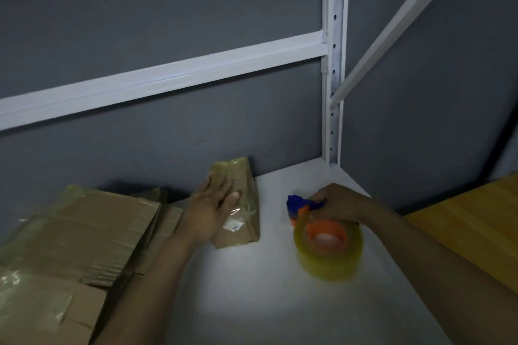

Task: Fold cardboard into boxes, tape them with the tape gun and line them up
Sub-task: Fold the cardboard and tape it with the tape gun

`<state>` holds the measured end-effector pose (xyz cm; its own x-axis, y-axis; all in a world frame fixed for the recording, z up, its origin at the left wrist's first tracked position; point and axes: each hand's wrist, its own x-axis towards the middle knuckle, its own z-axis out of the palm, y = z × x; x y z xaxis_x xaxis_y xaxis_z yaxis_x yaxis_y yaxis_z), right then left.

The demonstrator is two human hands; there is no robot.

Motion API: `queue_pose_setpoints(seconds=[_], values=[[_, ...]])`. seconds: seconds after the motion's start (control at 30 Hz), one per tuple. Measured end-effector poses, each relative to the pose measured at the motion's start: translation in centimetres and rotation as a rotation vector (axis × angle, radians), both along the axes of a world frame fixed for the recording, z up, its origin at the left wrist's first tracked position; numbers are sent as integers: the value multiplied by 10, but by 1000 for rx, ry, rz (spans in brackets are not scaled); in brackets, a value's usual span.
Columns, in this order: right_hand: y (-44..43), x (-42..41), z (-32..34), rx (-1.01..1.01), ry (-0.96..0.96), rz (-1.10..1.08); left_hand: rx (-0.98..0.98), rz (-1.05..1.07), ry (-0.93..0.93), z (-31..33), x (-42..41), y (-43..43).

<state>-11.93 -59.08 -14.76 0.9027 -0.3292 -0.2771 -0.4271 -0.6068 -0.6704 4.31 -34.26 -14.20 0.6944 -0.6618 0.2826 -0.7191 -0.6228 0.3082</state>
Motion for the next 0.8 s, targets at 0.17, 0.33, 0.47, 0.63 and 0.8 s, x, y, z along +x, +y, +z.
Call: queue_pose_setpoints(seconds=[0.17,0.33,0.47,0.63,0.8], values=[[64,32,9,-15,-354,-178,2,-19,65,-11,7,-3],[114,61,-2,753,-141,-315,0,8,127,-16,13,1],[108,66,8,916,-263,-415,14,-5,155,-24,23,5],[111,65,-3,1069,-292,-577,72,-86,38,-15,11,-3],[134,66,-30,1048,-178,-653,87,-60,50,-29,26,-2]])
